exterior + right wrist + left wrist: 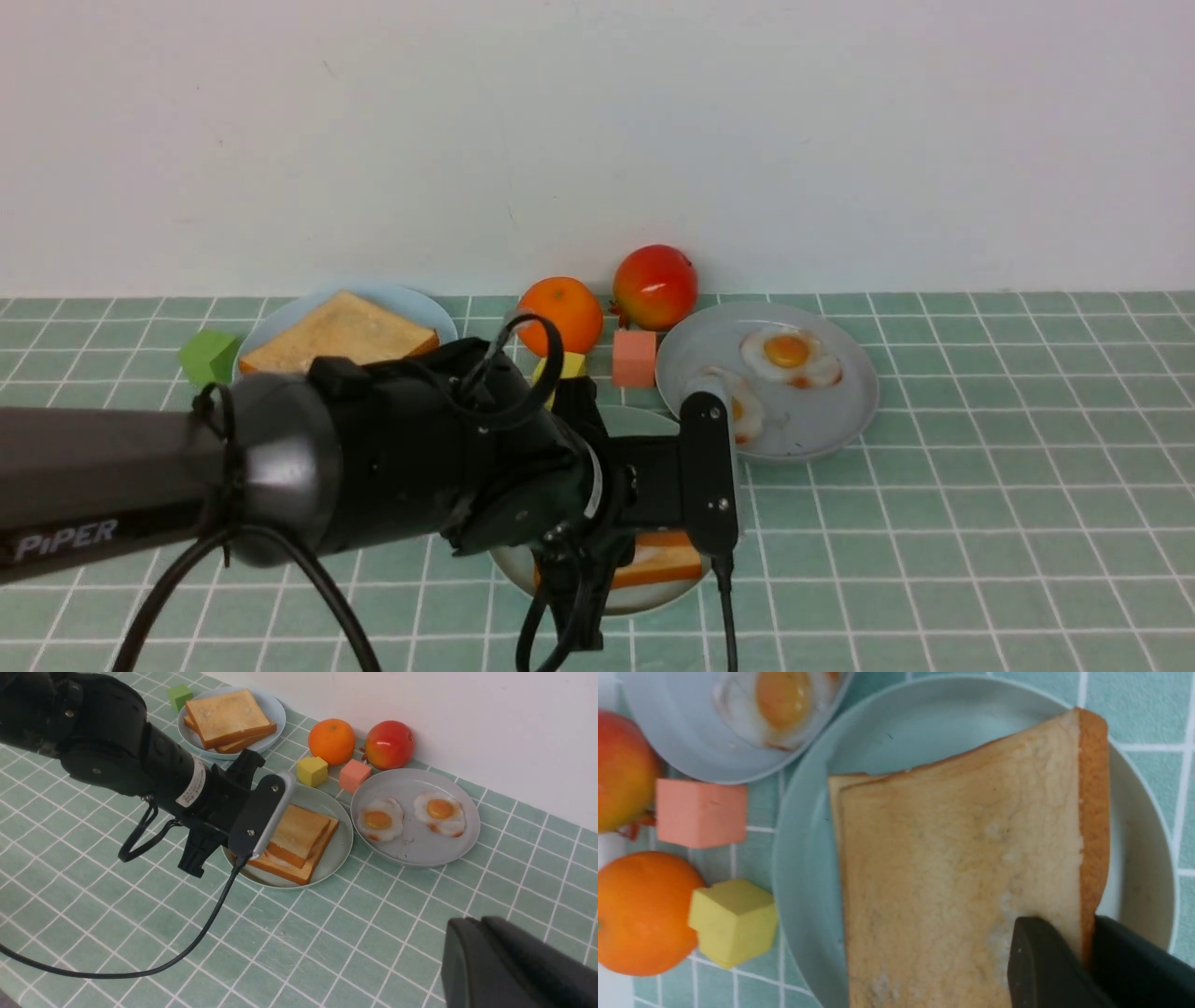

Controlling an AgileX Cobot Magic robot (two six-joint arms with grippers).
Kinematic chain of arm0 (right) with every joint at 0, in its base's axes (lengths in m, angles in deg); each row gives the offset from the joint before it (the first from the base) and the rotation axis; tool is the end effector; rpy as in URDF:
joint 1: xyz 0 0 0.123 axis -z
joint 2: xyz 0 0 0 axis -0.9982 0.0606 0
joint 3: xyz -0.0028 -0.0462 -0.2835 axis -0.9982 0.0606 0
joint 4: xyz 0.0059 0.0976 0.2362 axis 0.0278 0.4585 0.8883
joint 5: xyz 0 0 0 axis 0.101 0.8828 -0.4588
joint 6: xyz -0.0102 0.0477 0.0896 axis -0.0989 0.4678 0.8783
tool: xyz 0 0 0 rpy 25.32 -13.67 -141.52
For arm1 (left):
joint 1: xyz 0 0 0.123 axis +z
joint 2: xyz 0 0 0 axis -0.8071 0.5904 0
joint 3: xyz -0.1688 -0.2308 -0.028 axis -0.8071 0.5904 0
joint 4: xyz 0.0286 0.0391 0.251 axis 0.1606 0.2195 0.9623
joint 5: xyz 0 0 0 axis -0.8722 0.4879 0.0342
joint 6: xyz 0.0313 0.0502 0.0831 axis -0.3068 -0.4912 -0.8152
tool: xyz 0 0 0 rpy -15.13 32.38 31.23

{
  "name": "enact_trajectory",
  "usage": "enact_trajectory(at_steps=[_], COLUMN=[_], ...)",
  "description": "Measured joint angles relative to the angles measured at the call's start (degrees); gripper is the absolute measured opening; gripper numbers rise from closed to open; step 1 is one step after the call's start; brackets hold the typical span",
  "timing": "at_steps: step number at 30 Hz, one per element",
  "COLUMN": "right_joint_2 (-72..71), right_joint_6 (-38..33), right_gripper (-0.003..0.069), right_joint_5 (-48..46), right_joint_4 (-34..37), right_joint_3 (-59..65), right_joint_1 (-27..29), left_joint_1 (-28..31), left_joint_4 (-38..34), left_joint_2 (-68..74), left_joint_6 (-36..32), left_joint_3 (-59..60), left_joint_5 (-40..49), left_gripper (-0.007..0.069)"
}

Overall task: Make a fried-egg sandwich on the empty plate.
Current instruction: Use the left arm to place a slice of bread on the fried egg in the middle

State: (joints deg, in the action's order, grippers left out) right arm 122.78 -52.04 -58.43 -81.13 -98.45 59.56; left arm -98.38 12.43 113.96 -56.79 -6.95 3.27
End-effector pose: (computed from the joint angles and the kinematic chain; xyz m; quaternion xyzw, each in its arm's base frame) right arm 0.0519 0.0376 0.4437 -0.2489 0.8162 0.1465 0.5004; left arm 0.2766 -0.2536 0.1935 0.6803 0.6639 0.0750 0.3012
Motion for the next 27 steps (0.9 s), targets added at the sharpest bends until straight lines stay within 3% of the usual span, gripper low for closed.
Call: enact_trajectory(at_steps=[8,18,22,27], right_joint_2=[0.0,0.0,0.0,0.0], right_joint_6=[0.1,0.1,0.1,0.1], right_gripper=[0.0044,0.0044,0.0044,0.0044], right_joint_5=[0.0,0.0,0.0,0.0], right_joint_4=[0.0,0.0,0.0,0.0], right_joint_3=[0.0,0.0,0.0,0.0], right_joint_1=[0.0,0.0,0.0,0.0], left_joint_1=[0.0,0.0,0.0,-0.1], left_joint_4=[0.0,-0.3,-2.0,-4.3], left_joint_2=[0.0,0.0,0.0,-0.7], left_joint_6=[0.0,0.0,0.0,0.0], left_joint_3=[0.0,0.0,0.0,0.0], left_joint_5=[0.0,-0.1,-0.1,1.1], left_gripper=[0.0114,0.0406,0.0478,0.0499])
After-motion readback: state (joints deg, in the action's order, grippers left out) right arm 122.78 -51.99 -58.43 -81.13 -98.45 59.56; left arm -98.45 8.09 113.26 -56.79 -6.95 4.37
